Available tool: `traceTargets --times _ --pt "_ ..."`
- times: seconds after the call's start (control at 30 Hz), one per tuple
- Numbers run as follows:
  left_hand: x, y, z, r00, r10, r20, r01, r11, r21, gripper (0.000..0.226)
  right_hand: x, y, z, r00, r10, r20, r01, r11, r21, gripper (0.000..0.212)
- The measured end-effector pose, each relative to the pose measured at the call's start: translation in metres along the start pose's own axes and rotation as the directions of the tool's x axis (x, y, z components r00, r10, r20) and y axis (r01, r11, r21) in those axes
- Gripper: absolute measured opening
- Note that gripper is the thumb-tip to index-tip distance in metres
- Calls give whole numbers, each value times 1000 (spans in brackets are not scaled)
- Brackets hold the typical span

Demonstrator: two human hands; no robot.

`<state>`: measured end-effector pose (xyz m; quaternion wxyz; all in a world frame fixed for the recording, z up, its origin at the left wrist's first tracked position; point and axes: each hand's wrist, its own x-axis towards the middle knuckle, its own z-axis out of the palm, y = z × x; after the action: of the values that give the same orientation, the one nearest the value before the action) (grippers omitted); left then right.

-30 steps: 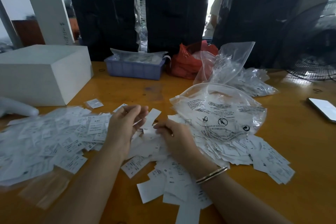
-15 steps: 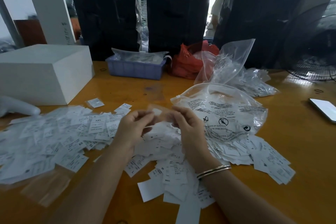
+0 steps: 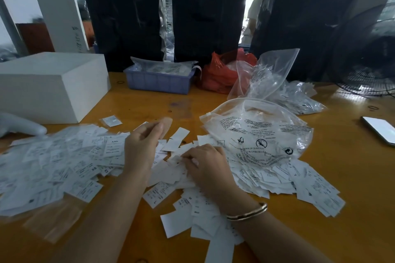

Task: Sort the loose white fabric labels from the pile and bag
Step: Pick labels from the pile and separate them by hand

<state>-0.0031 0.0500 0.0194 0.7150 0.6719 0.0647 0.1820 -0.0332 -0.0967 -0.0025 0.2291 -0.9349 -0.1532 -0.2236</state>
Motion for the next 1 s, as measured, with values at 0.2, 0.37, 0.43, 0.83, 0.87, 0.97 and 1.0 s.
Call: traceTargets --times 0.2,0.37,0.43,0.83,0.87,0.97,1.0 --pt "-8 0 6 970 237 61 -245 933 264 18 -3 5 -10 962 260 -85 -198 876 441 17" --pt "-14 1 5 798 543 260 -602 713 359 10 -4 8 -22 892 433 -127 -216 657 723 22" --pt "-16 1 4 722 597 351 -692 605 395 11 -5 6 -24 894 419 -156 -148 606 782 20" --pt "-18 2 7 649 536 540 -760 487 431 36 -7 4 -18 908 -13 -418 172 923 345 20" --pt "-18 2 7 646 537 543 -763 483 429 32 -7 5 -18 908 -31 -418 172 937 304 20" --pt "-18 0 8 636 541 550 -771 473 426 20 -4 9 -20 905 -12 -425 144 949 279 20" --pt "-19 0 9 642 532 552 -766 485 423 20 -4 9 -20 903 7 -430 129 950 286 20"
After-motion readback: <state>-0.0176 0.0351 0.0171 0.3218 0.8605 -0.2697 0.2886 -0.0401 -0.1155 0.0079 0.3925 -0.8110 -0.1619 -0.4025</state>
